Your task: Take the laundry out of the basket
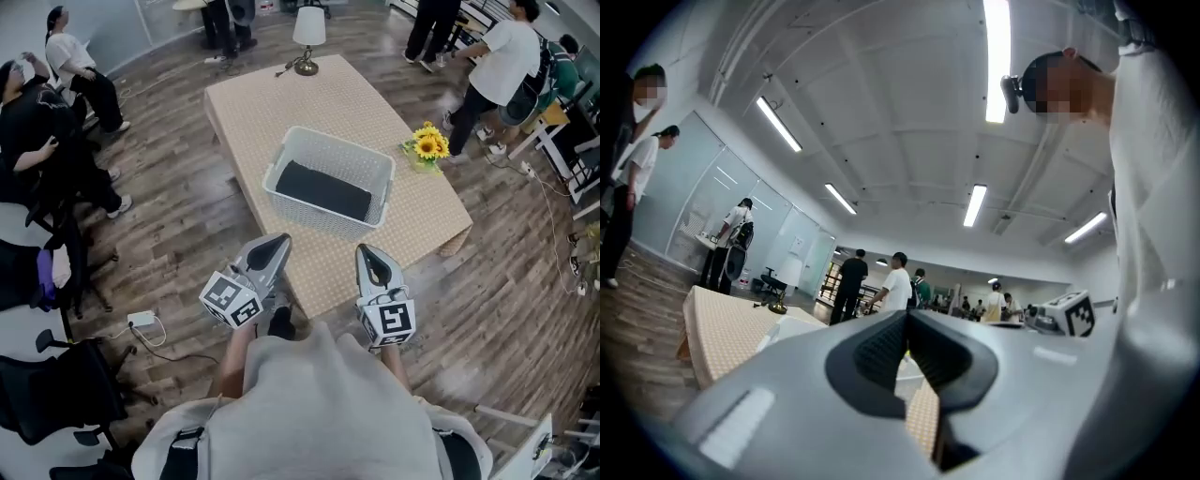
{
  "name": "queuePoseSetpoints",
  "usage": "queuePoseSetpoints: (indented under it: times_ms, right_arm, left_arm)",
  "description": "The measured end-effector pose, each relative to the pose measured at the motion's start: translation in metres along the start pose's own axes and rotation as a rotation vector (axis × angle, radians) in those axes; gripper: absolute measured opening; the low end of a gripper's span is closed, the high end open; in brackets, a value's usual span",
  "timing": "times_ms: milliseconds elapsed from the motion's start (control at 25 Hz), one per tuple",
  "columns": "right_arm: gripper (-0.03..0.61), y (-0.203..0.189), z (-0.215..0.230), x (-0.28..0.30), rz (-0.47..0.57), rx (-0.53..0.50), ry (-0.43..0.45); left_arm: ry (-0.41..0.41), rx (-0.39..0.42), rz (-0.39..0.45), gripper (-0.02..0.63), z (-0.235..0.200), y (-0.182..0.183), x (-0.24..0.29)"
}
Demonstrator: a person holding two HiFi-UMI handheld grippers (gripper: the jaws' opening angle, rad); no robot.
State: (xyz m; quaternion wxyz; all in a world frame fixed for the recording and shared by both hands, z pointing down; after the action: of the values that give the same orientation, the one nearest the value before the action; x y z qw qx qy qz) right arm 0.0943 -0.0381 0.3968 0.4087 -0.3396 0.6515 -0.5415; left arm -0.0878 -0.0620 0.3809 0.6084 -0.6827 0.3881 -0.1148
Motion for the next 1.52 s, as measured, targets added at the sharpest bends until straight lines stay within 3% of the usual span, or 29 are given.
queuePoseSetpoints:
  times_ms: [440,800,1080,1520]
  right_arm:
    - [-0.002,-0.016,0.026,0.125,-0.037,-0.011,-0.058]
    - [-0.002,-0.030,0.053,0.183,-0.075,-0.046,-0.115]
    - [-0.002,-0.048,0.077,0.188,-0.118,-0.035,-0.093]
    - [-0.002,-0.092,0.114,0.218,-0.127,0.081,-0.001]
  left_arm:
    - [-0.081,-0.020,-0.052,0.008,-0.109,0.002,0.080]
    - [-0.182,-0.055,-0.092,0.008,-0.157,-0.007,0.131]
    - [-0.161,-0.025,-0.123,0.008,-0.162,-0.030,0.148]
    - [-0.044,0.024,-0.177,0.008,-0.168,-0.061,0.175]
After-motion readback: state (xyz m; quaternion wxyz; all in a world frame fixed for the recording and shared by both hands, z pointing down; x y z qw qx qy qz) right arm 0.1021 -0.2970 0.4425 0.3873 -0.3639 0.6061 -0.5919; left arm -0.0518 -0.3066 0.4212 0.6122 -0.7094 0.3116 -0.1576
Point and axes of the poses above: the fingertips, and each gripper's own axes: x forward along the fingers, z to its right, y out of its top, the point moved 3 cm from there along -x, backward along the fingers, and after that the axes turned 14 degrees about z, right-handed, at the moved point
